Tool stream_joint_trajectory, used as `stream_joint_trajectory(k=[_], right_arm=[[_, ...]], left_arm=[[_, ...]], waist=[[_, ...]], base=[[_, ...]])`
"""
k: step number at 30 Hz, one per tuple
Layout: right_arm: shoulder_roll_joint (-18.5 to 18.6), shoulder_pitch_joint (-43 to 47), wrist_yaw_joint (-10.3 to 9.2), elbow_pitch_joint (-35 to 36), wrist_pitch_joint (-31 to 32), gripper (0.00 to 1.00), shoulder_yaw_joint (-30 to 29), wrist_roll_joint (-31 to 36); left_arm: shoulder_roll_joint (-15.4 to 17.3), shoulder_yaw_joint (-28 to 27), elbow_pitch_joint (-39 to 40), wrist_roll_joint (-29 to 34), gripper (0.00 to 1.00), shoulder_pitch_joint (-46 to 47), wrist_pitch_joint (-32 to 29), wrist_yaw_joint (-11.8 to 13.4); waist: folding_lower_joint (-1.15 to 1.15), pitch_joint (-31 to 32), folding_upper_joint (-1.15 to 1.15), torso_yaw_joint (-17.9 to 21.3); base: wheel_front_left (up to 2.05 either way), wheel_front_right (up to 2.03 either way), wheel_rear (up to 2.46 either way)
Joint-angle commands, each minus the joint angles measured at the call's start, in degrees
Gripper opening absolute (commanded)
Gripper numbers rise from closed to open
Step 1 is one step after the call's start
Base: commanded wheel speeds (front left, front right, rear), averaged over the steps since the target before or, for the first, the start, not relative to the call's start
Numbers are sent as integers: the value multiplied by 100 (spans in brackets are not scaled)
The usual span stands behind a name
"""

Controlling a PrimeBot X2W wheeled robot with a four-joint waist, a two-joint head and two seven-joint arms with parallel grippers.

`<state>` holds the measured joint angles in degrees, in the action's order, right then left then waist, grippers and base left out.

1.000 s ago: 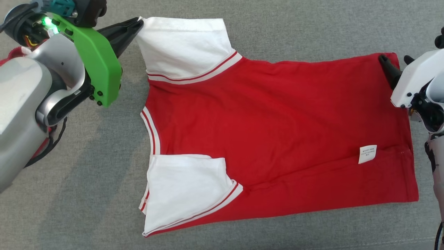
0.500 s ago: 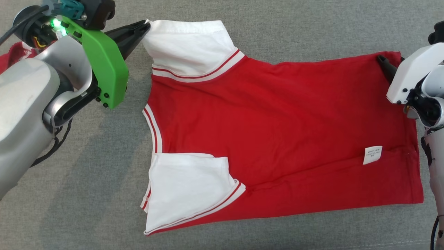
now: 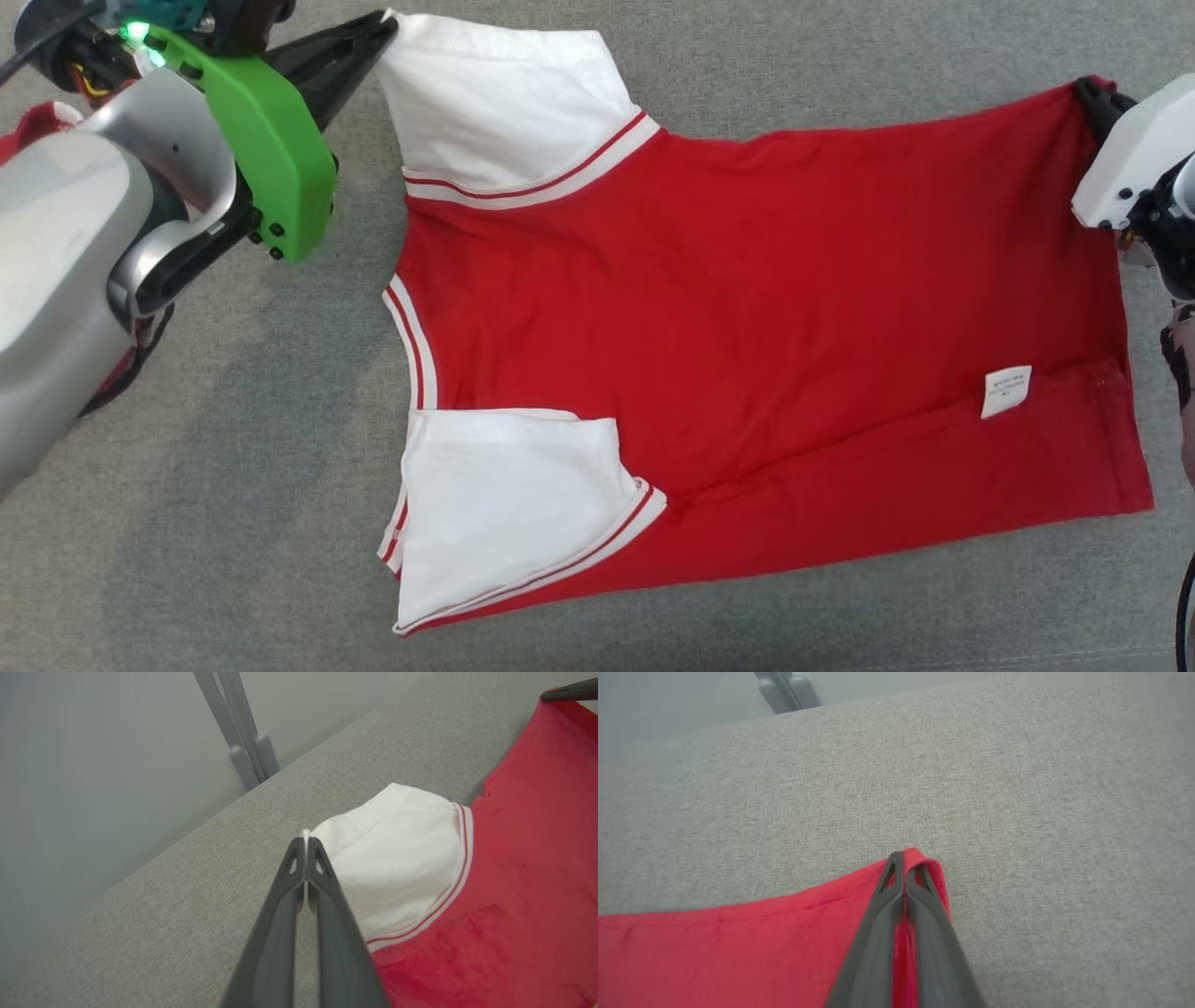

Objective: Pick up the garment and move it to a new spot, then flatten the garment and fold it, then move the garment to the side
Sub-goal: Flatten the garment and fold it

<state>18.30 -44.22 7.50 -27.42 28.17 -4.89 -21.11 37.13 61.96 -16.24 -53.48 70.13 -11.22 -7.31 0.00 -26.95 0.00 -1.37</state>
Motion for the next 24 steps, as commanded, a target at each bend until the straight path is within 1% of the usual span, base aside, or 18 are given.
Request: stream_joint_trajectory(k=[1, 5, 9, 14, 18, 24], right_arm=[[70, -157, -2, 19, -92, 0, 1, -45], [191, -423, -3, -2, -323, 0, -40, -47], [263, -563, -3, -99, -454, 0, 24, -178], [331, -367, -3, -179, -513, 0, 92, -375], [386, -100, -2, -160, -521, 0, 91, -646], [559, 491, -2, 103, -577, 0, 105, -1059]], left_arm=[[-16, -22, -68, 87, 0, 182, 136, -15], [-135, -24, -318, 347, 0, 492, 621, -17], [-341, -6, -725, 577, 0, 695, 1279, -11], [-496, 254, -959, 251, 0, 493, 1468, -10], [-430, 447, -978, -44, 0, 300, 1645, -9], [-258, 653, -697, -533, 0, -99, 1873, -10]], waist=[[0, -70, 0, 10], [0, -175, 0, 11], [0, -200, 0, -23], [0, -72, 0, -90], [0, 116, 0, -187], [0, 426, 0, -354]], base=[[0, 0, 0], [0, 0, 0], [0, 0, 0], [0, 0, 0], [0, 0, 0], [0, 0, 0]])
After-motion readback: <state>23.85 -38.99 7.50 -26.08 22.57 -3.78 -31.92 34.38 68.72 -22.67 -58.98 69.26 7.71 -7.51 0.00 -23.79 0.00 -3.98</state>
